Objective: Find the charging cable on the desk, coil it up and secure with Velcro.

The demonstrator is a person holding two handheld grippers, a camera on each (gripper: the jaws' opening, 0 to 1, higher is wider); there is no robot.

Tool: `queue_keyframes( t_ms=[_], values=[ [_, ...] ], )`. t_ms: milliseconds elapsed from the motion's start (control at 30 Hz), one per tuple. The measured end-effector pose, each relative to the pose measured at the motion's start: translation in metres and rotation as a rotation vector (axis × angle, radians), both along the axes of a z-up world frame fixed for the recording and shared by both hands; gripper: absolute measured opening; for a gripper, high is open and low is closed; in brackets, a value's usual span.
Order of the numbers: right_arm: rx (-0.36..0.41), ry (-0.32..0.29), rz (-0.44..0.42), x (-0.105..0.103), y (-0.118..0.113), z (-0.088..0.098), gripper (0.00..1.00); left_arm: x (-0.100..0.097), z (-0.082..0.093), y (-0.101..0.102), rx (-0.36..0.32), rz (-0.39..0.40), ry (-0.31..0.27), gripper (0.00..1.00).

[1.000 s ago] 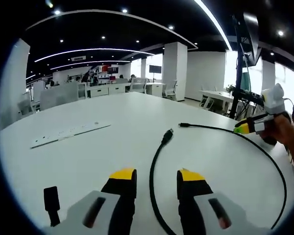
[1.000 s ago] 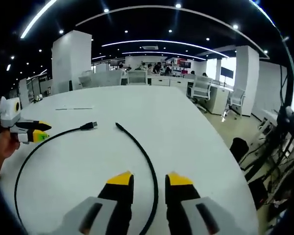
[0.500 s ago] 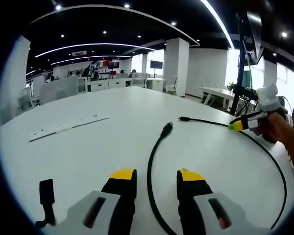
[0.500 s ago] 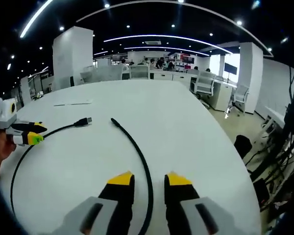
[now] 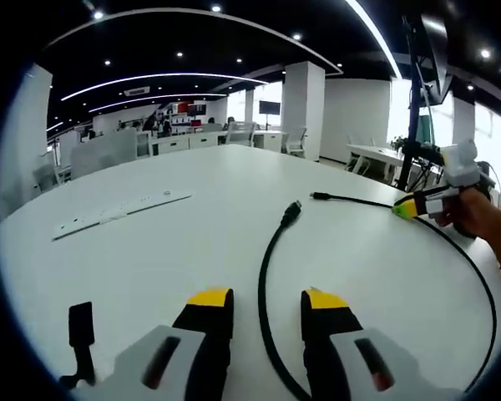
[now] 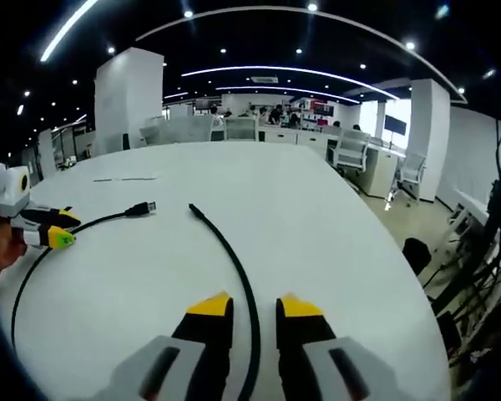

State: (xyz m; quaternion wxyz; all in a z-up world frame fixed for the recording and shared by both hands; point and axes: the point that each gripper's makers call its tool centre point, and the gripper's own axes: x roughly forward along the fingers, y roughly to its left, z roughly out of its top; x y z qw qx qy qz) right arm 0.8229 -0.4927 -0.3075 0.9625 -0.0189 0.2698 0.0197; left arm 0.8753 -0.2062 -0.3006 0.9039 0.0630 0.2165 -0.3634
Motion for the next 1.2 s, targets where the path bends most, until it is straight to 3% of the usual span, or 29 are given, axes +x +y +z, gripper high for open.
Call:
queue_keyframes(
  t_ms=[233, 800, 900, 1200],
  values=[
    [0.003, 0.006, 0.003, -0.005, 0.007, 0.002, 0.19, -0.003, -0.002, 0.0, 0.009, 0.007, -0.025, 0.28],
    [0.007, -0.001, 0.006, -0.014, 0.013, 0.002, 0.09, -0.006, -0.001, -0.006, 0.022, 0.025, -0.016, 0.14],
    [0.007, -0.006, 0.0, -0.015, 0.015, 0.002, 0.08, -0.005, 0.0, -0.007, 0.027, 0.018, -0.026, 0.06],
    [0.004, -0.019, 0.001, -0.02, 0.02, 0.003, 0.06, 0.002, -0.001, -0.006, 0.02, 0.031, -0.023, 0.06]
  ],
)
